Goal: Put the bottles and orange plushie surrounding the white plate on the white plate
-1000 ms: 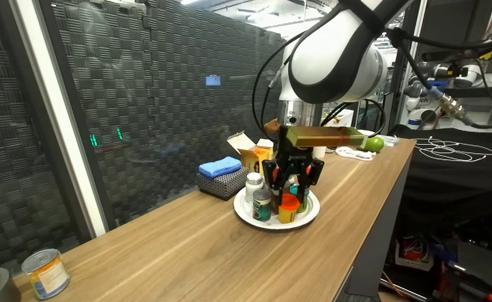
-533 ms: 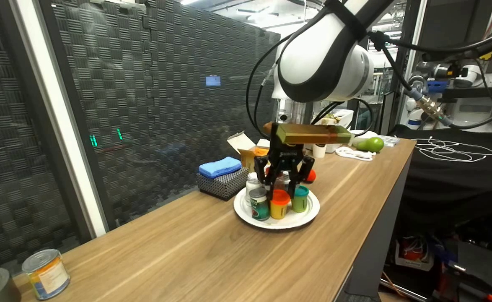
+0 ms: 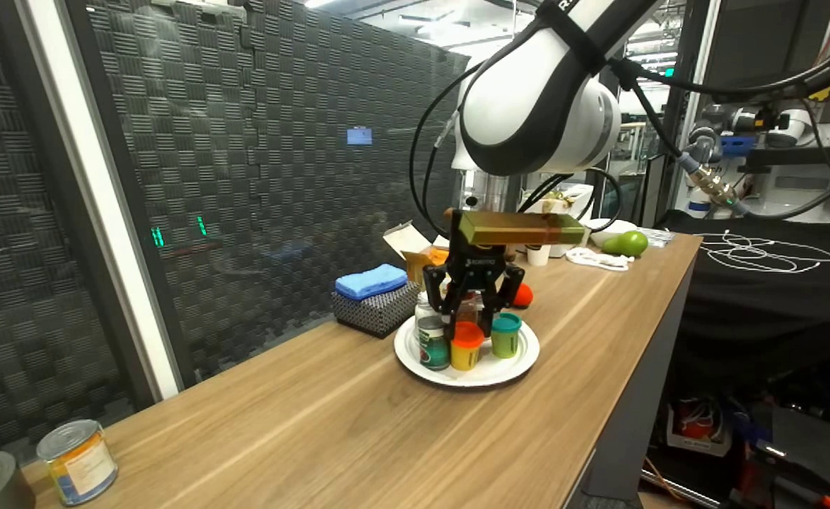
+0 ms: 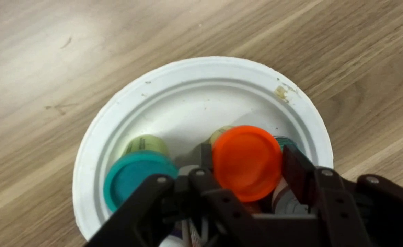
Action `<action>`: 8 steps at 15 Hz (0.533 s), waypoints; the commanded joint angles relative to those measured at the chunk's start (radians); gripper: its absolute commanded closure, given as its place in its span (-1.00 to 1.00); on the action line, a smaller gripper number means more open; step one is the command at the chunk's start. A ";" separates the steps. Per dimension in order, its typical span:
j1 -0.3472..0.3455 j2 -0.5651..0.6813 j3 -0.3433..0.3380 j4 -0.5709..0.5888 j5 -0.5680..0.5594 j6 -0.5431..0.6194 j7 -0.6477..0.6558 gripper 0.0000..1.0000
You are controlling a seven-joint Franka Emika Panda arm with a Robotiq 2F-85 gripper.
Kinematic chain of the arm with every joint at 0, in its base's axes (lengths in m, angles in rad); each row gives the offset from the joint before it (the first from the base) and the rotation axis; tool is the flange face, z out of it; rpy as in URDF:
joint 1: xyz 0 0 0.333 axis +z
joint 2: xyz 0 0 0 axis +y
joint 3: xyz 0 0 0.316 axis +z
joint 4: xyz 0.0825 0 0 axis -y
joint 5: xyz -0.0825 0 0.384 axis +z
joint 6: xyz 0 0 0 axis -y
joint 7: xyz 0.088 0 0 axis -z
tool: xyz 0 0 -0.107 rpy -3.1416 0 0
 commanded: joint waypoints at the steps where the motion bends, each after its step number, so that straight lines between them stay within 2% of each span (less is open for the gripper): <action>1: 0.002 -0.023 0.012 0.006 0.035 -0.049 -0.020 -0.20; 2: 0.005 -0.035 0.009 0.004 0.020 -0.068 -0.013 -0.61; 5: 0.009 -0.098 -0.004 -0.010 -0.025 -0.117 0.010 -0.99; 8: -0.009 -0.156 -0.025 -0.031 -0.033 -0.107 0.041 -1.00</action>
